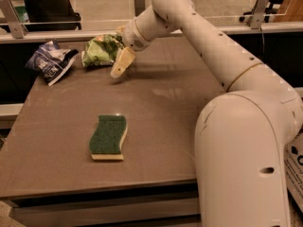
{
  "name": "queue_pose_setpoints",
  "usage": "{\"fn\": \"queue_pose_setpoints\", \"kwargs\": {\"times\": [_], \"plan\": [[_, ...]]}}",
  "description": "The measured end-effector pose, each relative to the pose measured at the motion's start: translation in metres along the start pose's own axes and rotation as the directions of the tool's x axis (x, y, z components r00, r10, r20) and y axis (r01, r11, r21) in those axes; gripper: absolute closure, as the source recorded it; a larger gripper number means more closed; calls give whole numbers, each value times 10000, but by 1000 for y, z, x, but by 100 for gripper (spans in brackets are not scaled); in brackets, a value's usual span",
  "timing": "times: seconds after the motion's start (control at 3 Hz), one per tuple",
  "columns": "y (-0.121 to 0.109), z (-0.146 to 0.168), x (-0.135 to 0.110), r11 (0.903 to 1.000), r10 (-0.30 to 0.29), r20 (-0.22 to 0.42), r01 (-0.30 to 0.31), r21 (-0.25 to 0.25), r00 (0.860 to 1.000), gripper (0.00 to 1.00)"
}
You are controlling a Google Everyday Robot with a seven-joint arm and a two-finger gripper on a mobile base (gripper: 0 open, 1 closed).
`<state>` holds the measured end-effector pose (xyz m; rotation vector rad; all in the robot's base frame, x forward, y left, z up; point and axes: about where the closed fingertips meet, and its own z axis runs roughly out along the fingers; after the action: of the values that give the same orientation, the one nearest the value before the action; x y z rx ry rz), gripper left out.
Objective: Move green jalapeno chip bag near blue chip bag
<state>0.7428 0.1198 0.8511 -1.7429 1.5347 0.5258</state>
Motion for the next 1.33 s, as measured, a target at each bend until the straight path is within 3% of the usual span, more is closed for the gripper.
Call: {"fn": "queue_pose_setpoints", "kwargs": {"times": [0.67,1.0,1.33], "plan": [[-28,-65,17,9932,97,-525,-35,1165,9986,0],[-31,-110,41,9846,351,-1331,-115,1745,9905,0],[-24,-159,69,9731,763,-2283,-226,2293,9706,0]]}}
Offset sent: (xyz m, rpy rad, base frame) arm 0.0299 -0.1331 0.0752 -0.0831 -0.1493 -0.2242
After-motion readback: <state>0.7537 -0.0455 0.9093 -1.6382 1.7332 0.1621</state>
